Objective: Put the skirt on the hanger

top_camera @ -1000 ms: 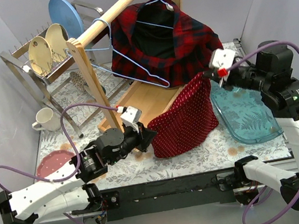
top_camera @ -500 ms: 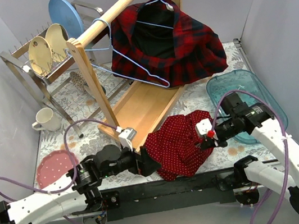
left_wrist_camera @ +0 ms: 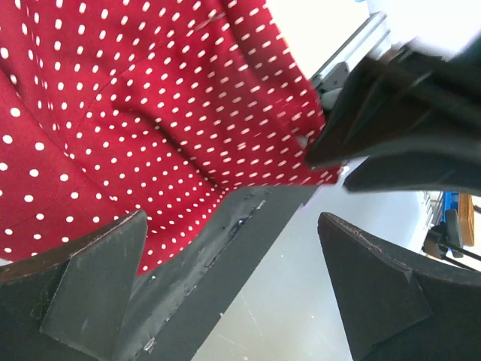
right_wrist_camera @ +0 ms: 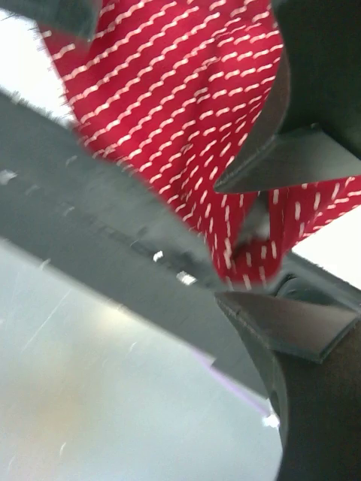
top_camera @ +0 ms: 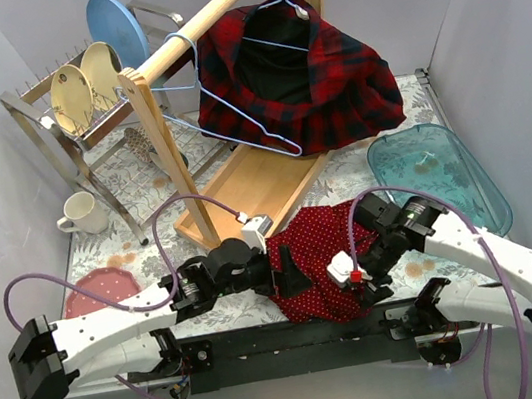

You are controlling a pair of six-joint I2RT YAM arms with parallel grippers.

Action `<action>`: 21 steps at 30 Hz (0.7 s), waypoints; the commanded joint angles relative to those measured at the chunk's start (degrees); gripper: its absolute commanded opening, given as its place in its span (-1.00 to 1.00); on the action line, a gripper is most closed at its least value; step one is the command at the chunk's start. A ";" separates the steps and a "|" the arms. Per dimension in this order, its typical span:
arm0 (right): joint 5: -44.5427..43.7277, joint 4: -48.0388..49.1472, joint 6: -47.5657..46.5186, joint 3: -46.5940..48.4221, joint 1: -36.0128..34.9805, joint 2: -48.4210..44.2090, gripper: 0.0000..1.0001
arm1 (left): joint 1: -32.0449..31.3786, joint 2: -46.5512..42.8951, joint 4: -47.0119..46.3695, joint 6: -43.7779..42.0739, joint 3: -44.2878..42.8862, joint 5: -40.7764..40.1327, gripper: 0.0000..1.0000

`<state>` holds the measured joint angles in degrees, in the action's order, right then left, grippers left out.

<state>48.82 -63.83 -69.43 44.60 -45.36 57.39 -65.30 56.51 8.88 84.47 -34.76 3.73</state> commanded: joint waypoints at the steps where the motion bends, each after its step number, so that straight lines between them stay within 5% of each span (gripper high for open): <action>1: -10.20 5.53 9.61 4.70 2.55 -7.79 0.32 | 0.08 1.84 -5.28 1.32 1.02 1.46 0.96; 5: -26.55 17.50 18.44 7.07 10.43 -10.37 0.35 | -0.09 3.95 -5.19 -0.26 -0.99 1.11 0.97; 11: -19.29 21.73 21.44 12.53 34.16 0.34 0.25 | -7.72 11.75 -5.63 0.43 -7.14 -10.30 0.96; 21: -16.47 23.75 26.97 12.79 35.78 17.13 0.23 | -9.85 33.92 0.78 4.30 -20.86 -27.80 0.86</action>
<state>28.60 -42.76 -46.44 56.40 -9.50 72.62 -75.16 86.35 6.42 87.90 -52.16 -14.13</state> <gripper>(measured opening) 0.610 0.958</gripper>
